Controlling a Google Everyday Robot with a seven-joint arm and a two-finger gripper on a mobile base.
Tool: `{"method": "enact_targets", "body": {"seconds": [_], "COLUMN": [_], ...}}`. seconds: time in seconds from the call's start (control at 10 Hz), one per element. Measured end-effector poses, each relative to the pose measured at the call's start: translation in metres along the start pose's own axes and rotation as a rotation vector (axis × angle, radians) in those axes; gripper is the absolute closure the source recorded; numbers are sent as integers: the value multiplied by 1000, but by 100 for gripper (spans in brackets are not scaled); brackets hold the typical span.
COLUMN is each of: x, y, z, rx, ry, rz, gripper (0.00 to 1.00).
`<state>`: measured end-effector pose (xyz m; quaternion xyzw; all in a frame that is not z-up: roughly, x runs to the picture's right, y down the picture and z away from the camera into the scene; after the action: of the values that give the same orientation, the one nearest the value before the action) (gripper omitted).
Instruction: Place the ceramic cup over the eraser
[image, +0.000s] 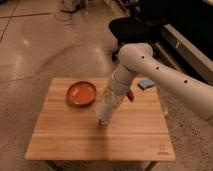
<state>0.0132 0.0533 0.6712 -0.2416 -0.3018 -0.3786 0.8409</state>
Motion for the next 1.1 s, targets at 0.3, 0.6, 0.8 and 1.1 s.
{"method": "enact_targets", "body": {"seconds": [0.3,0.6,0.8,1.1], "x": [7,8,9,10], "y": [1,-1,-3,-8], "z": [23,53,68,90], "rx": [-39,-89,-117,-155], "ry": [44,72,83,97], "rz": [-19,-38,-49,-57], "gripper": [78,47,30,20]}}
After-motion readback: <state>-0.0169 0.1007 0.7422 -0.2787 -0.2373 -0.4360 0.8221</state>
